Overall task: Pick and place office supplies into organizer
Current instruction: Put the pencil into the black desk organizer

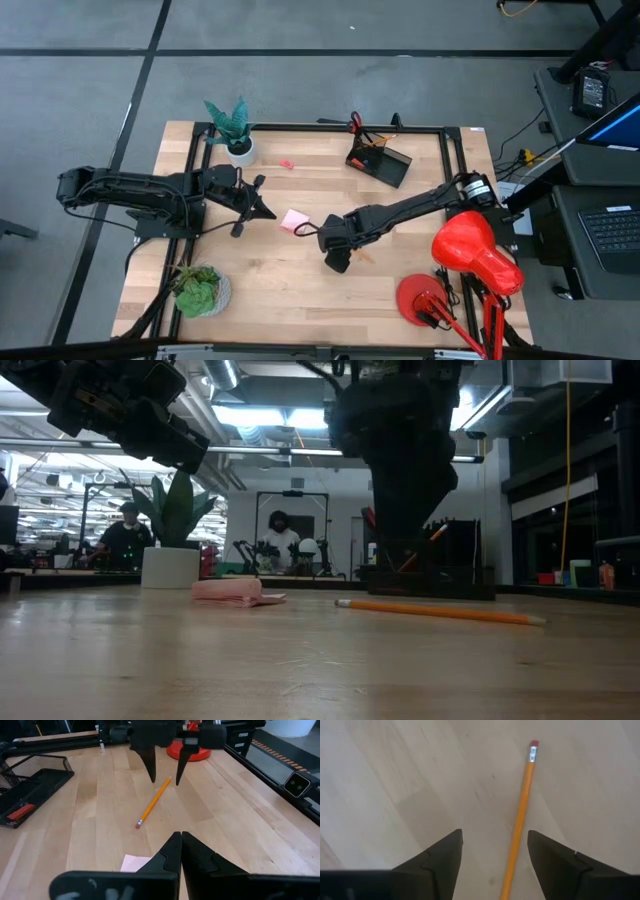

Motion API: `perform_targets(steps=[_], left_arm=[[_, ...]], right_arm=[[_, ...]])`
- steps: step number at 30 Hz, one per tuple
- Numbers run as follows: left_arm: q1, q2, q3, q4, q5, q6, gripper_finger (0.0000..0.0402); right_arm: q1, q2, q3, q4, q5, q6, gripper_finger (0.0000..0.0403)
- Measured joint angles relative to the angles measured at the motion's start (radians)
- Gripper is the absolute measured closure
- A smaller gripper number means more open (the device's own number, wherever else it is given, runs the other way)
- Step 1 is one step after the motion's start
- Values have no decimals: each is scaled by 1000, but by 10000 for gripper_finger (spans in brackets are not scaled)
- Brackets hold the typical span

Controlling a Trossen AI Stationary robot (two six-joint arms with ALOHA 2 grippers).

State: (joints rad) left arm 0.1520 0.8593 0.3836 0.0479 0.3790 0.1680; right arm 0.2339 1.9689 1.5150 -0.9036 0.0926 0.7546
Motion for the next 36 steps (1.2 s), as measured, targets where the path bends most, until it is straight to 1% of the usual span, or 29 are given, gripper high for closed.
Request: perform_targets(steps=[9, 17, 21, 36], left_arm=[[0, 2, -34, 1, 0, 1, 396], [0, 1, -41, 15, -21, 1, 396], [0, 1, -41, 24, -22, 2, 396], [0, 1, -41, 24, -23, 2, 396]], right_arm=[[-6, 45, 0, -1, -1, 13, 178], [-50, 45, 0, -18, -2, 54, 178], [-69, 49, 0, -16, -44, 56, 178], [-66, 200, 6, -5, -46, 22, 178]])
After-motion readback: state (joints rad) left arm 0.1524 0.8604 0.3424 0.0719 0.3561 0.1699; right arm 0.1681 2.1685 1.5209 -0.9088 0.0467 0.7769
